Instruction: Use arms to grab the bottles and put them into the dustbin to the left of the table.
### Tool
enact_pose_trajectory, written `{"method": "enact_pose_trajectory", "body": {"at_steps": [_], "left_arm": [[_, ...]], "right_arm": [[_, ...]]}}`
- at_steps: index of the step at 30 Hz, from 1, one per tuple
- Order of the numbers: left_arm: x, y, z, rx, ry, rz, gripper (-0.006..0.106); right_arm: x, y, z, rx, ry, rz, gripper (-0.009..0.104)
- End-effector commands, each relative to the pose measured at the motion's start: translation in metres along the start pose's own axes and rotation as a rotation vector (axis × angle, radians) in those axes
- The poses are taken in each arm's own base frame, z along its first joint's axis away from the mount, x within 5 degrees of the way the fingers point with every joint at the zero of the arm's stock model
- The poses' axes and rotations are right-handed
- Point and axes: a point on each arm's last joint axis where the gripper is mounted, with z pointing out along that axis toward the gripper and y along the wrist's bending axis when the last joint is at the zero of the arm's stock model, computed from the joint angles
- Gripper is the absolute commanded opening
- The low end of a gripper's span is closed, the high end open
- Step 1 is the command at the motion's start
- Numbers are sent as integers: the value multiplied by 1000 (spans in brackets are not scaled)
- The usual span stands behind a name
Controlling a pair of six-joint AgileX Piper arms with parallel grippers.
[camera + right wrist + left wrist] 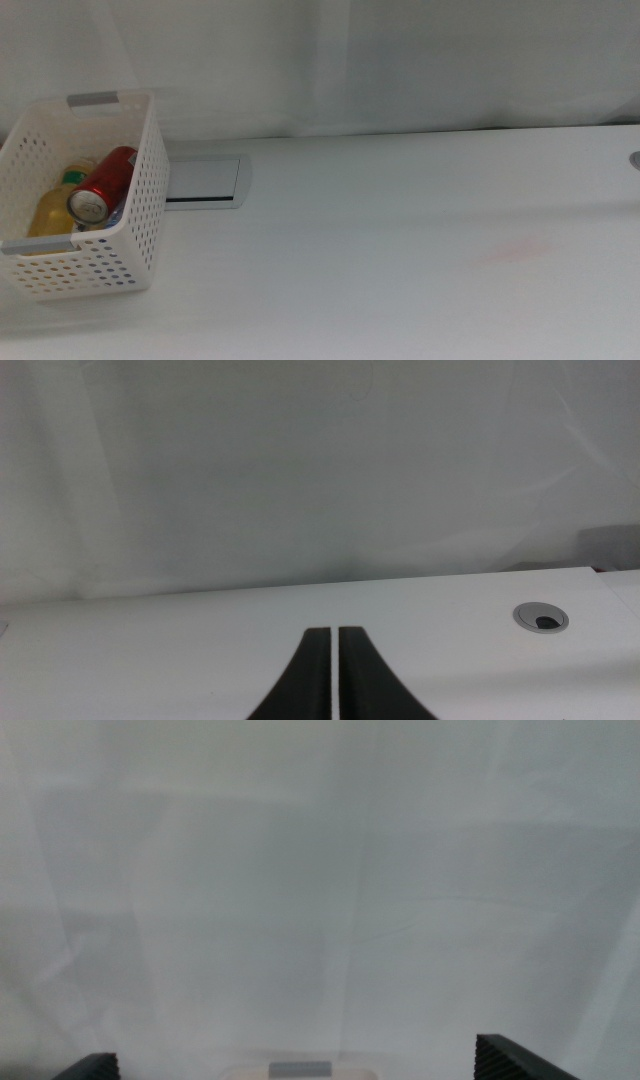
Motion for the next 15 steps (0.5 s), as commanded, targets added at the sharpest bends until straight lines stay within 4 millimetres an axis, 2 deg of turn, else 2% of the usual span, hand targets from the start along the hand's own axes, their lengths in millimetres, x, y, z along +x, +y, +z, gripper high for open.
{"method": "enact_pose_trajectory", "body": {"at_steps": [1, 3, 5, 7, 10, 14, 15], "left_arm": [[14, 2, -25, 34, -78, 21, 93], [35, 2, -43, 70, -115, 46, 91], [61, 1, -51, 110, -119, 78, 88], [85, -1, -57, 154, -132, 104, 81], [123, -6, -64, 244, -126, 86, 55], [169, -9, -60, 313, -58, 26, 1], [178, -10, -58, 318, -42, 11, -2]], "right_arm": [[0, -1, 0, 10, -13, -21, -3], [0, -1, 0, 11, -13, -25, -3], [0, -1, 0, 11, -13, -27, -3], [0, -1, 0, 11, -13, -27, -3], [0, -1, 0, 11, -13, -27, -3], [0, -1, 0, 12, -13, -29, -3], [0, -1, 0, 12, -13, -29, -3]]}}
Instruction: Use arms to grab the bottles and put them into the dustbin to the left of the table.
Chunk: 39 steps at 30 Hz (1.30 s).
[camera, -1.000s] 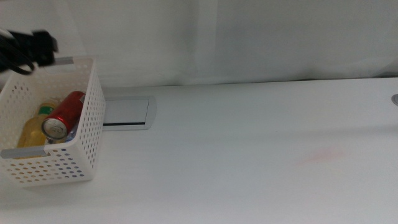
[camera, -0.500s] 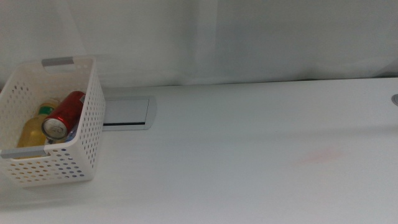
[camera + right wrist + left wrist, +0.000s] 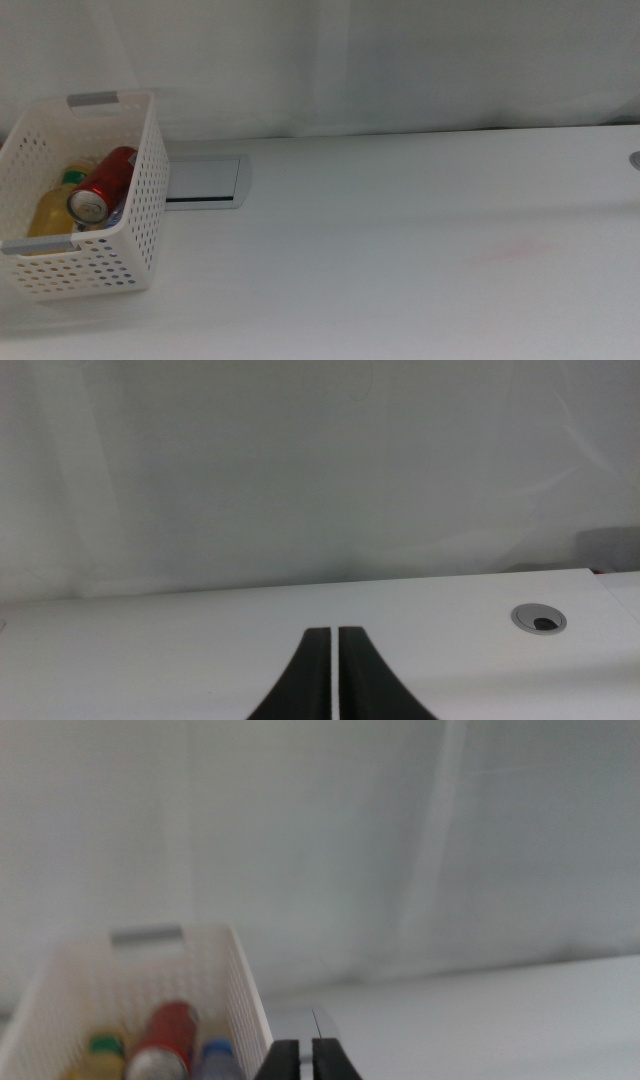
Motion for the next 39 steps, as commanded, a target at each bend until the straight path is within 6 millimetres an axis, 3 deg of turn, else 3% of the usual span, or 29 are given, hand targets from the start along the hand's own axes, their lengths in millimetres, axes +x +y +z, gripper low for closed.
{"method": "enact_pose_trajectory", "body": {"at_steps": [1, 7, 11, 20, 25, 39], "left_arm": [[21, -2, 3, 30, 12, -56, -2], [53, -1, 14, 41, 28, -220, -2], [71, 4, 21, -1, 22, -215, -2], [129, 13, 31, -81, 108, -173, -2], [127, 14, 31, -94, 92, -101, -2], [128, 13, 30, -84, 112, -102, -2]], "right_arm": [[0, -1, 0, 11, -13, -24, -3], [1, -2, 0, 20, -8, -79, -3], [5, -2, 1, 21, 7, -108, -3], [41, -3, 7, 2, -5, -78, -3], [45, -3, 7, 1, 2, -78, -3], [47, -3, 7, 3, 20, -73, -3]]}}
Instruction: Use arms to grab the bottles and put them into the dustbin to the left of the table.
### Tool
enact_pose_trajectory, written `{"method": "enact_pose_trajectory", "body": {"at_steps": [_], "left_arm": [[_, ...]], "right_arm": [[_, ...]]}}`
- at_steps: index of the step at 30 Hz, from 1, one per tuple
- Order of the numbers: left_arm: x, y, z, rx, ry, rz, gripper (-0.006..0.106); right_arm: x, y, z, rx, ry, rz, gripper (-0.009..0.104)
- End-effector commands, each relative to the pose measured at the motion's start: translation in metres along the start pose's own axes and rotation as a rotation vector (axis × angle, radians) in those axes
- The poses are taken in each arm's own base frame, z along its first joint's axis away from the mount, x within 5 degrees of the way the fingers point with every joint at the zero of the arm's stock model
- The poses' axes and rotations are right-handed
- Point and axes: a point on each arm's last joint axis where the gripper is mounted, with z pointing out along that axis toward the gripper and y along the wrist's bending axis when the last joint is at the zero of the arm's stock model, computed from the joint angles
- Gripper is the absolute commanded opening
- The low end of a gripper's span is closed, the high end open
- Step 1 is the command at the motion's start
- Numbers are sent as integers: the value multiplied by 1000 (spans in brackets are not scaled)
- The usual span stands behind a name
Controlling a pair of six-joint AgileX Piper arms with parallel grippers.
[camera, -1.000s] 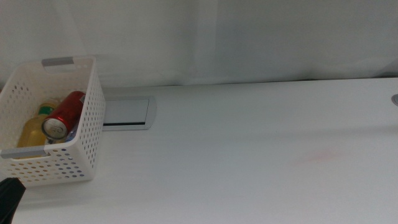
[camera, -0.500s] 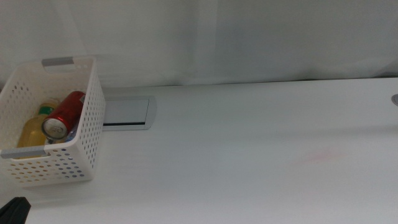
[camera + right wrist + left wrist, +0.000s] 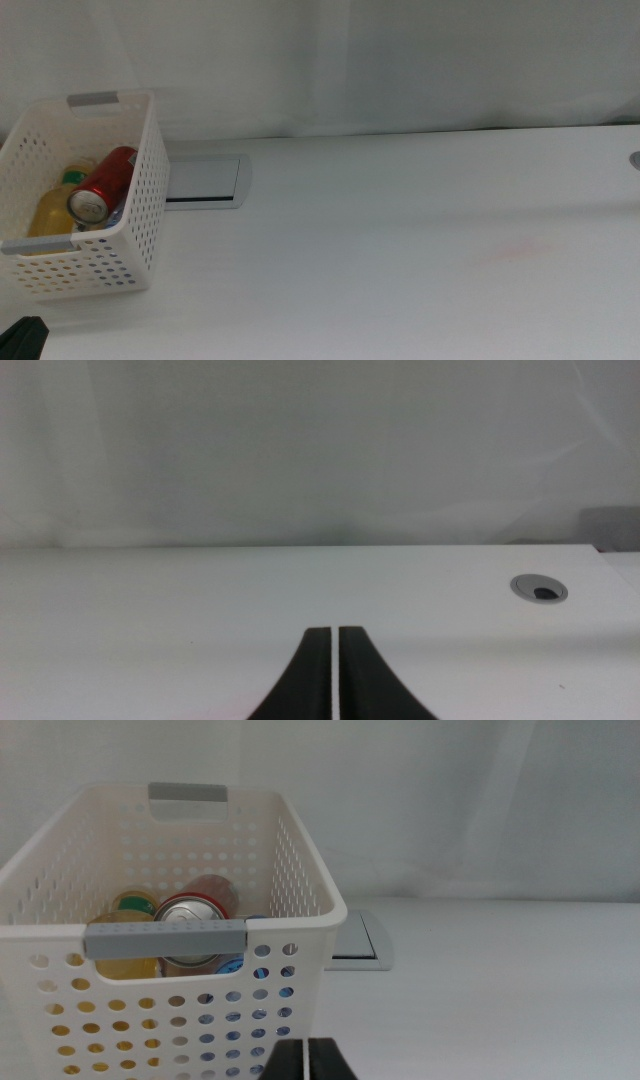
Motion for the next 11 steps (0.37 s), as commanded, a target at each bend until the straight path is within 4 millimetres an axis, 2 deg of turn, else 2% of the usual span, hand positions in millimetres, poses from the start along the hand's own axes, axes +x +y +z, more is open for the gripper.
{"method": "enact_pose_trajectory", "body": {"at_steps": [1, 11], "left_arm": [[13, 1, 2, -2, 41, -5, -2], [14, 1, 2, 4, 55, -5, -3]], "right_arm": [[2, -1, 0, 9, 3, -4, -3], [1, -1, 0, 9, -7, 1, -3]]}}
